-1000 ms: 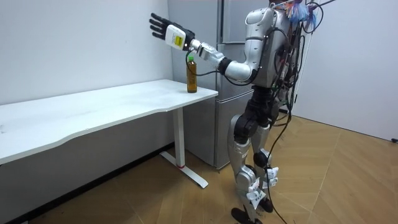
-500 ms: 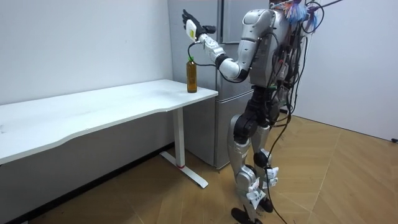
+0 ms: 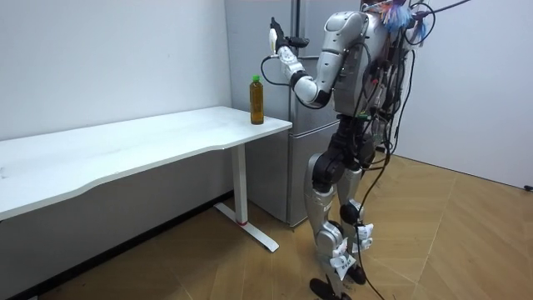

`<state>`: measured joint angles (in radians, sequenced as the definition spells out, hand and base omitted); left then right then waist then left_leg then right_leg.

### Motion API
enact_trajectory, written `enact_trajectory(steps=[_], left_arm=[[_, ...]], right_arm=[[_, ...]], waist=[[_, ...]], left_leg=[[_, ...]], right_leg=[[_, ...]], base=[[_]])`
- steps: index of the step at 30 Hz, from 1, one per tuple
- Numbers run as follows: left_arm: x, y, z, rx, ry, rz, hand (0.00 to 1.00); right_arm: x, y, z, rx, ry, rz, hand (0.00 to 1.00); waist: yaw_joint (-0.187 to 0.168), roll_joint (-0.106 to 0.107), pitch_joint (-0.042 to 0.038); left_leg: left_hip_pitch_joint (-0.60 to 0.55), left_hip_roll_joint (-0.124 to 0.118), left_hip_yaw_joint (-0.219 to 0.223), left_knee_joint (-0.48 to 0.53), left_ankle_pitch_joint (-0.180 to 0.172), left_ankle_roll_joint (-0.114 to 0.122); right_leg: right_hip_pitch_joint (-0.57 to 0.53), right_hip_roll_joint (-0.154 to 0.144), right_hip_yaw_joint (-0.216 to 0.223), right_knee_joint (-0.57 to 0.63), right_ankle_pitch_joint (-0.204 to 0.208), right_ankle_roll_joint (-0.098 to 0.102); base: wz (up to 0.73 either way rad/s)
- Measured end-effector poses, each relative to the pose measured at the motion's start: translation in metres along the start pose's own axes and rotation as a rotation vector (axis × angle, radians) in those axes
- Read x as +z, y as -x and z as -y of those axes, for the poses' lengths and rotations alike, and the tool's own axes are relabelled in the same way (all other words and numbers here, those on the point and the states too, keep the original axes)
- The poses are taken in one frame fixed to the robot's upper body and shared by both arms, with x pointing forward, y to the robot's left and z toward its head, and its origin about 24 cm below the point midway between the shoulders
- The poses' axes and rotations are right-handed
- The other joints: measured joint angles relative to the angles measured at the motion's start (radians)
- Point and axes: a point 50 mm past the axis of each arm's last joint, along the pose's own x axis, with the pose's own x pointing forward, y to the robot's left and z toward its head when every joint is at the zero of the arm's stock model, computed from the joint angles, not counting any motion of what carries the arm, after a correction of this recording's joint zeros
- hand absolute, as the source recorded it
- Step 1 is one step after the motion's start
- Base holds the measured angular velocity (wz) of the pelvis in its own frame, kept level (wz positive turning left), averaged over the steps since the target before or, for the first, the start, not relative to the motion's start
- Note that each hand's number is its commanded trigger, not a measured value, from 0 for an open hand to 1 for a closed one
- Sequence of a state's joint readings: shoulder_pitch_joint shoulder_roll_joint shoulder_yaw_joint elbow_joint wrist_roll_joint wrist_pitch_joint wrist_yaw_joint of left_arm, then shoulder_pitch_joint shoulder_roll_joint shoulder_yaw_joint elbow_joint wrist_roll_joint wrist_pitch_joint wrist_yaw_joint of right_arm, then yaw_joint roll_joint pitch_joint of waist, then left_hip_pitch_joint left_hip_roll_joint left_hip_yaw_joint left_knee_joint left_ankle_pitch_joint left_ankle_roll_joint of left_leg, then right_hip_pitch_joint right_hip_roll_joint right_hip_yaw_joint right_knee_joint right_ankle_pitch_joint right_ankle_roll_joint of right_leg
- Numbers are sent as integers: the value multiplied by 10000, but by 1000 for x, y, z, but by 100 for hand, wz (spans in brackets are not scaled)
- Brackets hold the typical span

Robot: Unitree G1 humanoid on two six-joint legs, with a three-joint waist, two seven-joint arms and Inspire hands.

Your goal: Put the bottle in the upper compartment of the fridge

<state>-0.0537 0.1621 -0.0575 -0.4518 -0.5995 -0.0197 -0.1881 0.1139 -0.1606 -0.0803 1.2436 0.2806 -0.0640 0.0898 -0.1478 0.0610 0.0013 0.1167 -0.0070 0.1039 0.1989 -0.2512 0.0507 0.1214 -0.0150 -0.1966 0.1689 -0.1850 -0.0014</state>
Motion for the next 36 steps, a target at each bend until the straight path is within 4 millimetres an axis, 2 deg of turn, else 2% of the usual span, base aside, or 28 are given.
enact_trajectory(steps=[9,20,34,35,36], left_arm=[[-8,-5,19,-1216,1416,-147,0],[-13,-13,43,-2713,1878,-235,0],[-16,-14,49,-3107,2235,-430,1],[-17,-14,49,-3112,2245,-445,9],[-17,-14,49,-3111,2257,-480,37]], right_arm=[[4,-1,-4,72,313,26,0],[7,-2,-6,174,615,71,0],[12,-2,-5,287,1117,143,0],[12,-2,-5,301,1116,139,0],[12,-2,-5,317,1119,136,0]], waist=[[-149,-77,47],[-195,-141,68],[-194,-119,59],[-193,-120,60],[-191,-122,61]], left_leg=[[-7,-5,16,44,3,-1],[-24,-15,-5,37,5,-5],[-89,-14,28,17,4,-5],[-88,-13,28,18,4,-5],[-87,-10,28,19,4,-5]], right_leg=[[31,-38,-3,-25,-21,-15],[52,-13,16,-178,-32,-20],[63,-17,12,-161,-32,-20],[65,-17,13,-157,-32,-20],[63,-13,14,-146,-32,-20]], base=[[0],[0],[2],[0],[0]])
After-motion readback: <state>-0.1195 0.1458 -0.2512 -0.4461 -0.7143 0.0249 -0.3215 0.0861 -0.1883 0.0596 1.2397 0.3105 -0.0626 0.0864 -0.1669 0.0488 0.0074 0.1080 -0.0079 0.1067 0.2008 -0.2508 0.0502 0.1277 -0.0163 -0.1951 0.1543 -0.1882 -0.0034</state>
